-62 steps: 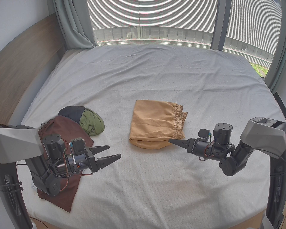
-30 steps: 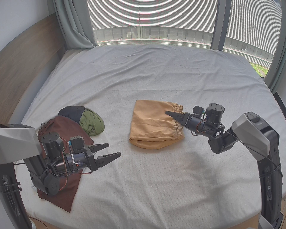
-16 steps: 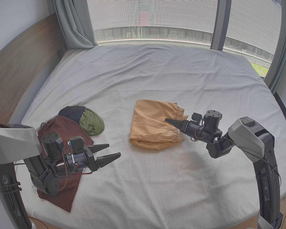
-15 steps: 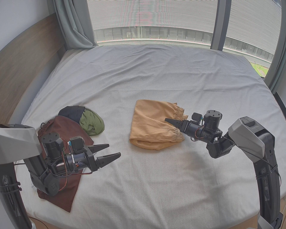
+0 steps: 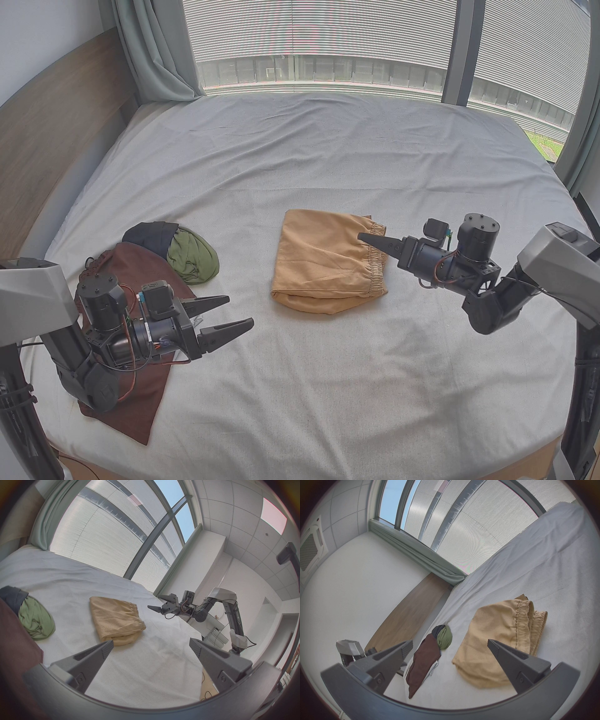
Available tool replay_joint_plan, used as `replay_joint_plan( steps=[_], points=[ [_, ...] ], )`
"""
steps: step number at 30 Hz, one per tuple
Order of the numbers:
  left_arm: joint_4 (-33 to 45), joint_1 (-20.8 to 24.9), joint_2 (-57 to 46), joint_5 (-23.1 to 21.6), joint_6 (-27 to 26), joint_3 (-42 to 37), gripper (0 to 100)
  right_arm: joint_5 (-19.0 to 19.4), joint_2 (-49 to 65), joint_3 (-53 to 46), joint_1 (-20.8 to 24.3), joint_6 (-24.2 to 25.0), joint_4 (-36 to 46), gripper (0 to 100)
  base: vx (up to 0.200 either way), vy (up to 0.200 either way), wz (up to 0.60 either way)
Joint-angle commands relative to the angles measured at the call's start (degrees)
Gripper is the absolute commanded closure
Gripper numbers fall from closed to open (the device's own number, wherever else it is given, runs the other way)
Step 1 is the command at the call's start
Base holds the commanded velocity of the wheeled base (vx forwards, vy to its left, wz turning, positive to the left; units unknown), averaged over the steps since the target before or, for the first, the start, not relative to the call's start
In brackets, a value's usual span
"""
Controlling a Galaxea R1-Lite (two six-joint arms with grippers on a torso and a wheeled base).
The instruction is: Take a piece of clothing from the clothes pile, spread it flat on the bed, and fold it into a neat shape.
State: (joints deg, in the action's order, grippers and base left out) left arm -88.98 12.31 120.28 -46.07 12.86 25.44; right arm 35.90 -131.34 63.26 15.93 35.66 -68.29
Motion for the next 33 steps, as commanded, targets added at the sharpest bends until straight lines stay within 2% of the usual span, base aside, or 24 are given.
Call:
replay_joint_plan(
  steps=[1,3,5,6,7,9,12,14,21,30,33],
  points=[
    [0.03,3.77,-12.88,-1.66,-1.0,-6.19,0,-1.18,17.7,-23.88,1.82,-7.09,-9.23,0,0.0,0.0,0.0],
    [0.03,6.14,-16.75,-1.48,-1.35,-9.27,0,-4.44,22.62,-34.43,1.82,-12.19,-14.68,0,0.0,0.0,0.0],
    [0.03,6.58,-17.98,-1.39,-1.26,-9.89,0,-4.79,23.94,-37.24,1.73,-13.51,-16.52,0,0.0,0.0,0.0],
    [0.03,7.73,-20.09,-1.04,-1.08,-10.76,0,-5.05,26.75,-43.04,1.21,-17.11,-19.77,0,0.0,0.0,0.0],
    [0.03,8.25,-20.53,-0.87,-1.35,-10.94,0,-5.14,27.89,-44.62,1.03,-18.43,-19.95,0,0.0,0.0,0.0],
    [0.03,9.66,-20.88,-0.07,-3.81,-11.12,0,-5.14,31.15,-48.4,-0.2,-21.59,-19.95,0,0.0,0.0,0.0],
    [0.03,11.24,-19.83,1.86,-11.02,-13.84,0,-5.14,35.54,-51.13,-3.01,-23.88,-19.95,0,0.0,0.0,0.0],
    [0.21,11.68,-19.83,2.21,-13.92,-16.56,0,-5.14,38.62,-51.66,-4.16,-24.5,-19.95,0,0.0,0.0,0.0],
    [0.21,13.88,-26.07,2.3,-13.21,-19.47,0,-5.14,46.35,-55.26,-6.44,-27.04,-19.95,0,0.0,0.0,0.0],
    [0.3,19.33,-39.6,2.3,-10.66,-22.63,0,-5.14,61.2,-63.26,-10.57,-27.22,-19.34,0,0.0,0.0,0.0],
    [0.39,19.24,-45.49,2.39,-8.38,-24.39,0,-5.05,69.29,-63.26,-13.3,-26.69,-16.08,0,0.0,0.0,0.0]
  ],
)
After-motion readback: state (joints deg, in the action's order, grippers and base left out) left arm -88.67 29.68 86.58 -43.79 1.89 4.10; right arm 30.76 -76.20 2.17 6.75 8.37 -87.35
